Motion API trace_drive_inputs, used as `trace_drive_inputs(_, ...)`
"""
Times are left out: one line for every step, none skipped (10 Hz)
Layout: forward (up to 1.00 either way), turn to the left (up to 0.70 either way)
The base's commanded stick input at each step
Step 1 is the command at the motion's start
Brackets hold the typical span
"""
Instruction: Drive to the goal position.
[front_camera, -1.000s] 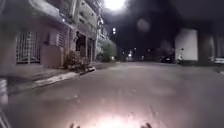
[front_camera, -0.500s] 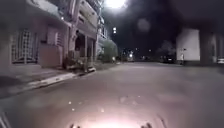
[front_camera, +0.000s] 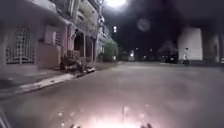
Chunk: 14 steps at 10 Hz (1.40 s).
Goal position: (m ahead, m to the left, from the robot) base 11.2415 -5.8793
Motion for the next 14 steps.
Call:
trace_drive_inputs(0.70,0.00)
trace_drive_inputs(0.70,0.00)
trace_drive_inputs(0.70,0.00)
trace_drive_inputs(0.70,0.00)
trace_drive_inputs(0.70,0.00)
trace_drive_inputs(0.70,0.00)
trace_drive_inputs(0.70,0.00)
trace_drive_inputs(0.70,0.00)
trace_drive_inputs(0.70,0.00)
trace_drive_inputs(0.70,0.00)
trace_drive_inputs(0.70,0.00)
trace_drive_inputs(0.70,0.00)
trace_drive_inputs(0.70,0.00)
trace_drive_inputs(0.70,0.00)
